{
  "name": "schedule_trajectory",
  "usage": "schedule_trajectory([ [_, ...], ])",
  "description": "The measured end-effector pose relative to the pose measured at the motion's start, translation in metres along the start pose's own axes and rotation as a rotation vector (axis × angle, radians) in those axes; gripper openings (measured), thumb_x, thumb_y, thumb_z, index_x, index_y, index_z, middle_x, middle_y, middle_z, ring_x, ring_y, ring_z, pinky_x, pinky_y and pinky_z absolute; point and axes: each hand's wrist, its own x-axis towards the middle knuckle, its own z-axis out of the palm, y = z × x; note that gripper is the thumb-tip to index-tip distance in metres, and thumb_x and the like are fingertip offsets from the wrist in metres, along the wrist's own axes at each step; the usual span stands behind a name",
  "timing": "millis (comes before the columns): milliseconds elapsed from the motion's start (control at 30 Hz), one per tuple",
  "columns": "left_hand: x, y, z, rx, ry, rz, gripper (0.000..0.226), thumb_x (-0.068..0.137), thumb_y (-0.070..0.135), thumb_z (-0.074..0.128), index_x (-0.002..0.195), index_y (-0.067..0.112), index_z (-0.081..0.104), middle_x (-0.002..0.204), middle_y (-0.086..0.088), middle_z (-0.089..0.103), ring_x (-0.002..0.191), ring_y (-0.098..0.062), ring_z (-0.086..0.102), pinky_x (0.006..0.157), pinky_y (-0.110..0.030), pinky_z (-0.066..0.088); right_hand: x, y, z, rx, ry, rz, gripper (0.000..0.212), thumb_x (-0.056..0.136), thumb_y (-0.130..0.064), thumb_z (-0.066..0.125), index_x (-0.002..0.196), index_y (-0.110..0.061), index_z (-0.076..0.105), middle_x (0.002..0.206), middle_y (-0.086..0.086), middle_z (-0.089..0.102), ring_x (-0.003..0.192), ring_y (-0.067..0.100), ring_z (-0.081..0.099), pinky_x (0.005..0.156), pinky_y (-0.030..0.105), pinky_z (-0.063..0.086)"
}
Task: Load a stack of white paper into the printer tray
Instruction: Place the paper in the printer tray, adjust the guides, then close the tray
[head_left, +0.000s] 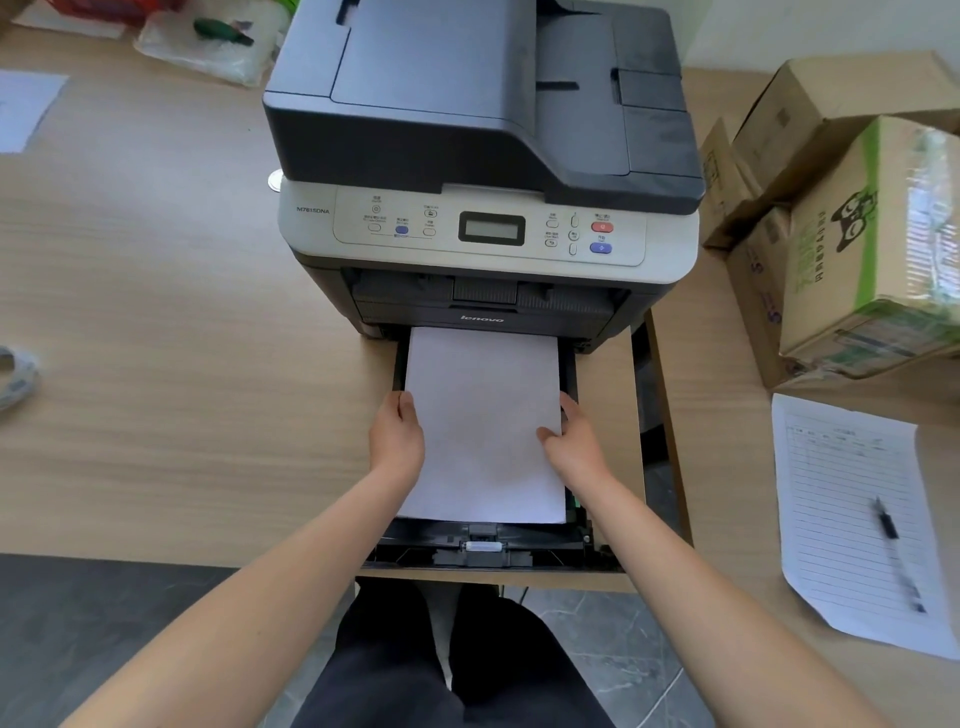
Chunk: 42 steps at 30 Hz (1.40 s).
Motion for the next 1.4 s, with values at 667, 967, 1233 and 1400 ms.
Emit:
schedule_trajectory([
  [667,0.013,-0.002,0.017,0.072,0.166,0.114,0.024,0.103,0.02,0.028,0.095,0.007,0.047,0.065,-0.003,0.043,0.062,-0.022,0.041,0.053,-0.029,0.03,0.008,-0.007,0.018,0.114,0.209,-0.066,0.046,0.093,0.012,0.038,0.134,-0.009,0.04,0.139,0.012,0.052,0.117,0.023,0.056,0.08,0.025,0.042],
  [967,0.011,-0.016,0.008,0.113,-0.13,0.245,0.063,0.096,0.0,0.041,0.151,0.015,0.014,0.155,-0.005,0.024,0.139,-0.022,0.032,0.102,-0.024,0.03,0.008,-0.003,0.023,-0.431,0.15,-0.11,0.085,0.089,0.007,0.054,0.155,-0.006,0.002,0.157,0.01,0.013,0.143,0.03,0.029,0.105,0.027,0.037],
  [1233,0.006,-0.024,0.017,0.319,-0.007,0.411,0.059,0.09,-0.012,0.042,0.141,0.015,0.03,0.14,-0.008,0.034,0.11,-0.017,0.049,0.078,-0.011,0.036,-0.001,0.006,0.016,-0.746,0.259,-0.316,0.089,0.088,-0.014,0.067,0.154,-0.003,0.008,0.145,0.013,0.033,0.134,0.03,0.029,0.109,0.036,0.034],
  [1400,0.002,-0.03,0.021,0.705,0.073,0.52,0.071,0.066,-0.013,0.056,0.133,-0.003,0.031,0.129,-0.019,0.022,0.114,-0.04,0.041,0.092,-0.037,0.049,0.001,0.02,0.003,-0.969,0.241,-0.351,0.081,0.085,-0.038,0.067,0.149,-0.008,0.028,0.144,0.012,0.034,0.128,0.031,0.031,0.105,0.039,0.027],
])
